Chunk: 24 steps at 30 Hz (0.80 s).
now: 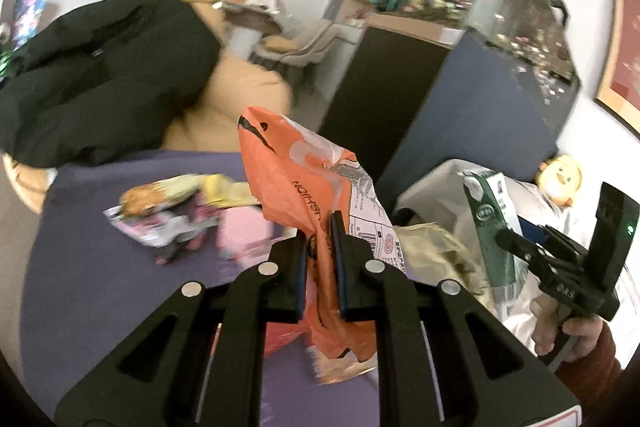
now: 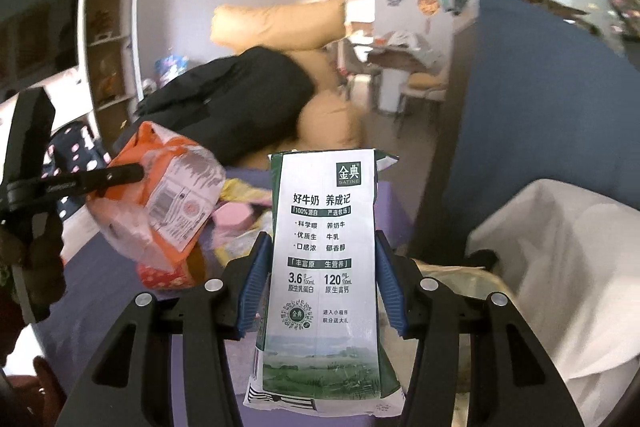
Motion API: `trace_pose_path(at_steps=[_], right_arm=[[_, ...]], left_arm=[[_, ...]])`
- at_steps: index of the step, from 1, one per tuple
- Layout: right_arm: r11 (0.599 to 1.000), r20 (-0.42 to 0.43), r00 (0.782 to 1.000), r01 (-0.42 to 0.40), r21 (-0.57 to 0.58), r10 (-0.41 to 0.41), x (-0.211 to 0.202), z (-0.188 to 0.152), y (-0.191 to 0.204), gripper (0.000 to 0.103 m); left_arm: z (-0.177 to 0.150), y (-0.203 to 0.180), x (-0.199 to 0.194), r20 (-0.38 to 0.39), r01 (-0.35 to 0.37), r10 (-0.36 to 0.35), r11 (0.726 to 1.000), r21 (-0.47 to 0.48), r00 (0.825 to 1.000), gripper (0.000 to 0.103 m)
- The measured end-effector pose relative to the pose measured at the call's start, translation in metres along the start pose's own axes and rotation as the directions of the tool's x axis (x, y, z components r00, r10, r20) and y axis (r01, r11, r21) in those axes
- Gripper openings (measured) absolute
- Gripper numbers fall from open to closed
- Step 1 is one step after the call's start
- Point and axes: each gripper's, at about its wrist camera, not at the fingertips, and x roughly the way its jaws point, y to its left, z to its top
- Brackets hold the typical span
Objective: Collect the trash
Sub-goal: 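Carry the orange bag to the trash bag and release it from the left gripper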
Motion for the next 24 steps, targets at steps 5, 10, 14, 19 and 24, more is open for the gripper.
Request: trace_pose_path(at_steps=[5, 10, 14, 19, 24], right_arm=[[0.993, 0.034, 0.993, 0.11, 0.043, -0.111, -0.021, -0.006, -0.048, 0.048], [0.963, 0.055, 0.965, 0.249, 0.103, -0.256, -0.049, -0.022, -0.108, 0.048], [0.933, 0.039, 0.945, 0.313, 0.178, -0.325, -0.061, -0.035, -0.152, 0.048], [0.892, 0.013, 0.93, 0.349, 0.286, -0.368, -0.069, -0.053, -0.198, 0.048], [0.883, 0.008, 0.923, 0.364, 0.298, -0.384, -0.068, -0.067, -0.207, 0.048]], left_arm=[[0.007, -0.056, 0.034, -0.047, 0.13, -0.128, 0.991, 0.042, 0.991, 0.01], [0.006, -0.118, 0.092, -0.137, 0.24, -0.229, 0.969, 0.066, 0.964, 0.01], [0.005, -0.17, 0.14, -0.16, 0.281, -0.26, 0.951, 0.13, 0.952, 0.01], [-0.009, -0.217, 0.208, -0.244, 0.298, -0.251, 0.938, 0.176, 0.937, 0.01], [-0.046, -0.223, 0.26, -0.413, 0.192, -0.093, 0.96, 0.205, 0.906, 0.01]])
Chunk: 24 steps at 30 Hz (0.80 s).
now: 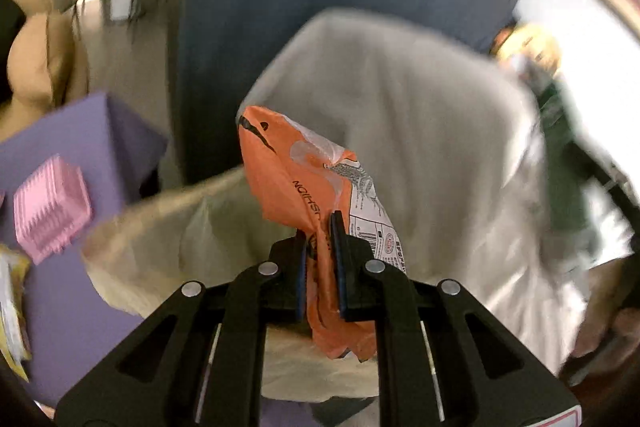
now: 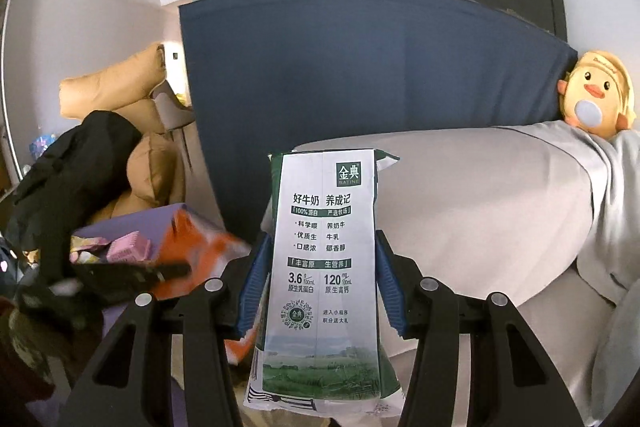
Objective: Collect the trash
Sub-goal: 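Carry the orange bag to the trash bag and release it from the left gripper, then lower the milk carton into the trash bag and open the right gripper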
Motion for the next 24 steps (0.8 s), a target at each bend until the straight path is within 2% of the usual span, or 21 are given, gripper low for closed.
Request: trace_pose_path(at_steps=[2, 5, 7, 8, 10, 13, 17, 19, 24], right_arm=[[1.0, 0.003, 1.0, -0.007, -0.003, 0.007, 0.003, -0.001, 0.005, 0.048], [1.0, -0.003, 1.0, -0.028, -0.007, 0.028, 0.014, 0.001, 0.012, 0.048], [0.998, -0.011, 0.998, -0.064, -0.006, 0.064, 0.021, -0.003, 0.02, 0.048], [0.997, -0.011, 0.997, -0.081, -0.007, 0.081, 0.023, -0.004, 0.023, 0.048], [0.993, 0.001, 0.993, -0.119, -0.015, 0.119, 0.028, -0.008, 0.034, 0.048], [0.987, 0.016, 0.987, -0.158, -0.032, 0.159, 0.039, -0.012, 0.053, 0.048], [0.98, -0.022, 0.98, -0.197, -0.036, 0.197, 0.062, -0.019, 0.074, 0.048], [0.976, -0.051, 0.976, -0.213, -0.043, 0.211, 0.074, -0.021, 0.084, 0.048], [0.963, -0.106, 0.965, -0.25, -0.1, 0.24, 0.092, -0.025, 0.109, 0.048]], left_arm=[[-0.01, 0.005, 0.014, -0.103, -0.054, 0.052, 0.998, -0.015, 0.993, 0.01], [-0.018, 0.018, 0.016, -0.166, -0.045, 0.035, 0.997, -0.059, 0.986, 0.011], [-0.018, 0.022, 0.012, -0.157, -0.032, 0.02, 0.997, -0.072, 0.987, 0.016], [-0.017, 0.024, 0.007, -0.142, -0.021, 0.011, 0.997, -0.074, 0.99, 0.029], [-0.019, 0.028, -0.003, -0.114, -0.016, 0.008, 0.997, -0.07, 0.993, 0.039], [-0.027, 0.04, -0.016, -0.119, -0.019, 0.011, 0.997, -0.07, 0.993, 0.04], [-0.044, 0.052, -0.029, -0.158, 0.001, -0.018, 0.994, -0.112, 0.987, 0.04], [-0.049, 0.056, -0.039, -0.144, 0.013, -0.029, 0.994, -0.109, 0.989, 0.04], [-0.054, 0.071, -0.076, -0.068, 0.053, -0.06, 0.994, -0.099, 0.996, 0.051]])
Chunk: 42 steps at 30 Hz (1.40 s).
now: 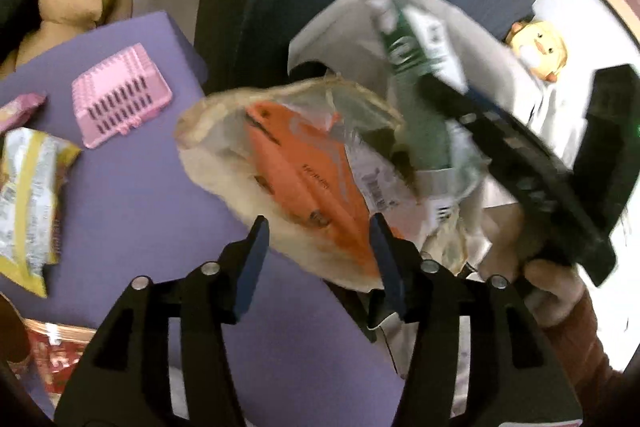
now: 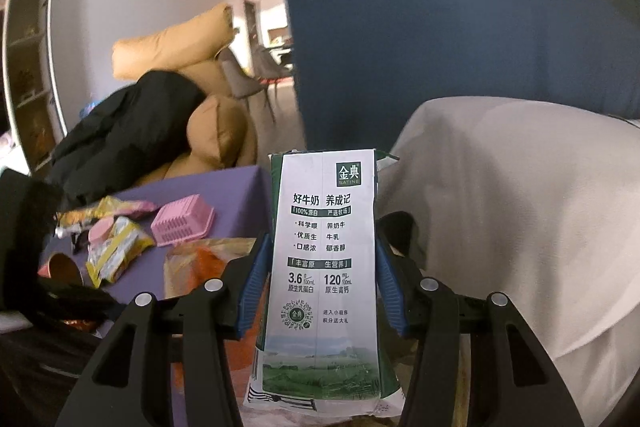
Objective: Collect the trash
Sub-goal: 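Lower the milk carton into the trash bag and open the right gripper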
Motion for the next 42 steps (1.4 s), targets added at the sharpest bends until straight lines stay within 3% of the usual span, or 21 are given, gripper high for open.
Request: trace_pose_path(at_steps=[8, 12, 17, 22, 26, 28, 32, 37, 42], right_arm=[[0.996, 0.014, 0.998, -0.067, -0.065, 0.068, 0.009, 0.015, 0.015, 0.048], [0.995, 0.024, 0.999, -0.019, -0.1, 0.022, 0.019, 0.007, 0.016, 0.048], [0.992, 0.104, 0.993, 0.06, -0.107, -0.049, 0.02, -0.008, 0.004, 0.048], [0.995, -0.009, 0.998, 0.054, -0.08, -0.055, 0.025, -0.026, 0.002, 0.049], [0.996, -0.162, 0.984, 0.07, -0.048, -0.077, 0.034, -0.037, -0.001, 0.05], [0.996, -0.191, 0.978, 0.082, -0.04, -0.088, 0.034, -0.039, -0.002, 0.061], [0.993, -0.191, 0.975, 0.112, -0.025, -0.115, 0.031, -0.036, -0.002, 0.066], [0.997, -0.144, 0.989, 0.054, 0.052, -0.046, 0.016, -0.017, 0.003, 0.075], [0.997, -0.151, 0.988, -0.043, -0.056, 0.034, 0.005, -0.009, 0.043, 0.075]], left_arm=[[-0.002, 0.029, -0.053, 0.124, 0.01, -0.002, 0.998, -0.062, 0.992, 0.053], [-0.008, 0.042, -0.073, 0.171, -0.022, 0.036, 0.996, -0.083, 0.985, 0.053], [-0.015, 0.06, -0.092, 0.22, -0.082, 0.101, 0.992, -0.096, 0.97, 0.055], [-0.027, 0.087, -0.116, 0.263, -0.117, 0.146, 0.985, -0.125, 0.954, 0.058], [-0.039, 0.116, -0.131, 0.274, -0.152, 0.197, 0.973, -0.175, 0.941, 0.059], [-0.046, 0.13, -0.138, 0.277, -0.159, 0.216, 0.964, -0.214, 0.936, 0.059], [-0.062, 0.151, -0.151, 0.286, -0.173, 0.25, 0.948, -0.269, 0.925, 0.059], [-0.078, 0.168, -0.163, 0.293, -0.19, 0.279, 0.935, -0.299, 0.914, 0.059], [-0.091, 0.184, -0.172, 0.301, -0.209, 0.311, 0.922, -0.327, 0.901, 0.06]])
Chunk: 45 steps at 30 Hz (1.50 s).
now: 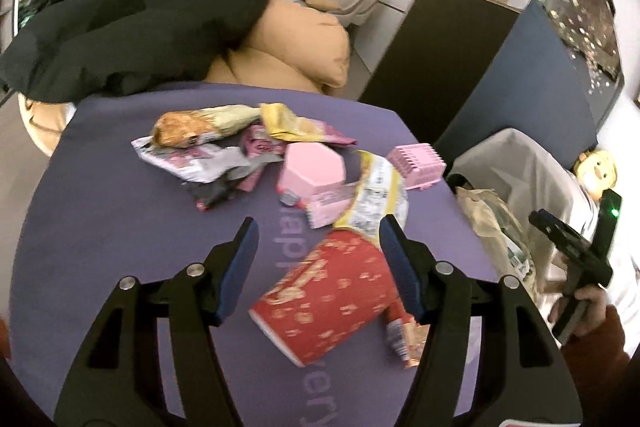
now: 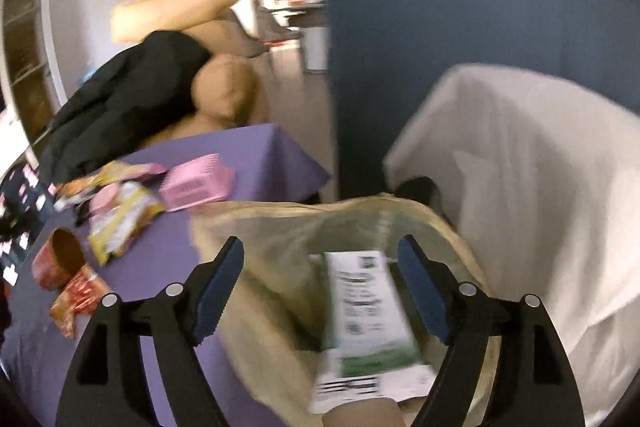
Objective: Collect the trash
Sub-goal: 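Lower the milk carton into the trash bag and open the right gripper, then grasp the red paper cup with the left gripper while the right grasps the red snack bag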
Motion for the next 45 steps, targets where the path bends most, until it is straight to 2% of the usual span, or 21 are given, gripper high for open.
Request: trace_pose_path(at_steps=[4, 8, 14, 17, 19, 21, 24, 30, 36, 38, 40, 43, 45], right_arm=[[0.993, -0.048, 0.998, -0.043, -0.113, 0.037, 0.001, -0.002, 0.045, 0.075], [0.987, -0.143, 0.983, -0.133, -0.092, 0.119, 0.01, -0.01, 0.077, 0.075], [0.981, -0.218, 0.964, -0.177, -0.084, 0.155, 0.024, -0.029, 0.119, 0.075], [0.977, -0.232, 0.957, -0.195, -0.081, 0.172, 0.027, -0.037, 0.13, 0.075], [0.976, -0.231, 0.956, -0.202, -0.082, 0.179, 0.025, -0.039, 0.134, 0.075], [0.975, -0.231, 0.956, -0.207, -0.086, 0.183, 0.021, -0.038, 0.136, 0.075], [0.975, -0.23, 0.958, -0.197, -0.106, 0.169, 0.015, -0.037, 0.14, 0.075], [0.981, -0.238, 0.968, -0.118, -0.153, 0.079, 0.009, -0.039, 0.147, 0.075], [0.981, -0.266, 0.956, -0.155, -0.115, 0.12, 0.011, -0.04, 0.152, 0.075], [0.97, -0.279, 0.943, -0.217, -0.11, 0.179, 0.012, -0.044, 0.159, 0.075], [0.965, -0.288, 0.935, -0.244, -0.097, 0.207, 0.014, -0.047, 0.164, 0.075], [0.964, -0.298, 0.924, -0.262, -0.033, 0.241, 0.02, -0.049, 0.167, 0.075], [0.957, -0.298, 0.912, -0.289, 0.023, 0.282, 0.024, -0.048, 0.167, 0.075]], left_arm=[[-0.005, 0.013, -0.005, -0.001, -0.009, 0.009, 1.0, -0.027, 1.0, 0.06], [-0.014, 0.016, -0.009, -0.02, 0.001, -0.001, 1.0, -0.01, 1.0, 0.06], [-0.022, 0.008, -0.007, -0.053, 0.034, -0.032, 0.999, 0.036, 0.998, 0.06], [-0.02, -0.006, -0.007, -0.064, 0.065, -0.058, 0.992, 0.11, 0.996, 0.062], [-0.02, -0.019, -0.002, -0.097, 0.1, -0.082, 0.974, 0.205, 0.992, 0.066], [-0.02, -0.027, 0.007, -0.142, 0.1, -0.062, 0.955, 0.28, 0.988, 0.066], [-0.021, -0.03, 0.021, -0.188, 0.081, -0.017, 0.937, 0.34, 0.982, 0.066], [-0.017, -0.021, 0.032, -0.24, 0.103, -0.042, 0.963, 0.248, 0.97, 0.067], [-0.018, -0.014, 0.033, -0.23, 0.09, -0.049, 0.981, 0.171, 0.972, 0.067], [-0.018, -0.01, 0.035, -0.231, 0.089, -0.062, 0.99, 0.109, 0.971, 0.067], [-0.018, -0.008, 0.036, -0.227, 0.086, -0.068, 0.994, 0.071, 0.972, 0.067], [-0.018, -0.006, 0.034, -0.202, 0.067, -0.054, 0.996, 0.057, 0.978, 0.063], [-0.016, -0.003, 0.027, -0.164, 0.02, -0.01, 0.998, 0.059, 0.986, 0.06]])
